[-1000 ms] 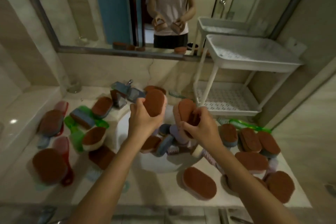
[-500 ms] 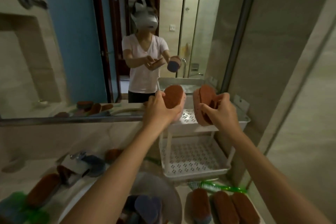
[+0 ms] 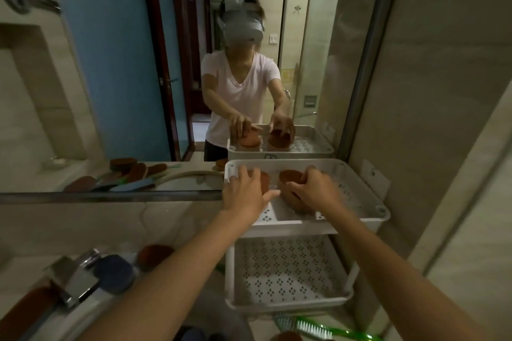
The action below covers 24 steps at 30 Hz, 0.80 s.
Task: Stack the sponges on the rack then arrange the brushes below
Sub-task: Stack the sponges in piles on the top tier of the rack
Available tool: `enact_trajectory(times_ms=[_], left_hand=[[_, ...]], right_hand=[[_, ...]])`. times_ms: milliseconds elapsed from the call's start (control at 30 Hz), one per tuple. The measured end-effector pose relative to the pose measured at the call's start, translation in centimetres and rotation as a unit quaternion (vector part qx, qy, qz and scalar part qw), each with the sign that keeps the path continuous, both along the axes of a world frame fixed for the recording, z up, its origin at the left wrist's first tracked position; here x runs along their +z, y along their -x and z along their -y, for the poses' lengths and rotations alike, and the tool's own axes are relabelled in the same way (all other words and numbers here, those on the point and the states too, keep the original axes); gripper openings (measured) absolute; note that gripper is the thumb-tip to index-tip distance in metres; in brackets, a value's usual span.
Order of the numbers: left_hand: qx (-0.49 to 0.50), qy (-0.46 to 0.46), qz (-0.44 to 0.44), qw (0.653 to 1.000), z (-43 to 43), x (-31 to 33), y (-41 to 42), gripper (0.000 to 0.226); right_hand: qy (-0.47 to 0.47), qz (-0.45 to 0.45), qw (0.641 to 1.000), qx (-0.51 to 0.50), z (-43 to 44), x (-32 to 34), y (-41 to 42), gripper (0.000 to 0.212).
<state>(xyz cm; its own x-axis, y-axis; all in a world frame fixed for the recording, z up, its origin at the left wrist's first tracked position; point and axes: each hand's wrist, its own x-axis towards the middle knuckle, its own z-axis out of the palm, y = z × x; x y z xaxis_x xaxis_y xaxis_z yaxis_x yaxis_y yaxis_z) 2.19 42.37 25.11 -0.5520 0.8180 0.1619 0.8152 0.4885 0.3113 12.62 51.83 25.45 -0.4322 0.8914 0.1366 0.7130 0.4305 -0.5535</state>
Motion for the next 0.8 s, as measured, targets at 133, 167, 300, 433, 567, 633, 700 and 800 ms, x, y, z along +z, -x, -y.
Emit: enact_trajectory(times_ms=[133,167,300,433,567,633,700,800], left_hand=[[-0.051,0.054,-0.01,0.997,1.0,0.3,0.9,0.064],[-0.064,0.07,-0.012,0.995,1.2,0.5,1.2,0.059],[-0.076,0.074,-0.026,0.994,1.8,0.4,2.3,0.053],[-0.058,0.05,-0.044,0.996,1.2,0.1,2.7,0.048],[-0.04,0.04,-0.04,0.998,0.6,-0.2,3.6,0.048],[-0.035,0.031,-0.037,0.998,0.3,-0.4,4.1,0.051],[-0.034,0.024,-0.034,0.999,0.1,-0.6,4.4,0.053],[-0.035,0.009,-0.024,0.999,-0.2,-1.0,4.7,0.052]], right_hand=[[0.029,0.035,0.997,0.066,-1.0,-0.1,-1.1,0.038],[0.051,0.047,0.992,0.101,-1.1,0.1,-1.6,0.044],[0.049,0.082,0.981,0.168,-1.2,0.2,-2.3,0.067],[0.031,0.047,0.986,0.158,-1.2,-0.5,-1.0,0.066],[0.008,0.045,0.988,0.149,-1.3,-0.7,0.6,0.064],[-0.001,0.051,0.988,0.148,-1.3,-0.9,1.4,0.064],[-0.017,0.057,0.987,0.149,-1.3,-1.1,1.9,0.065],[-0.037,0.059,0.986,0.149,-1.3,-1.5,2.1,0.065]])
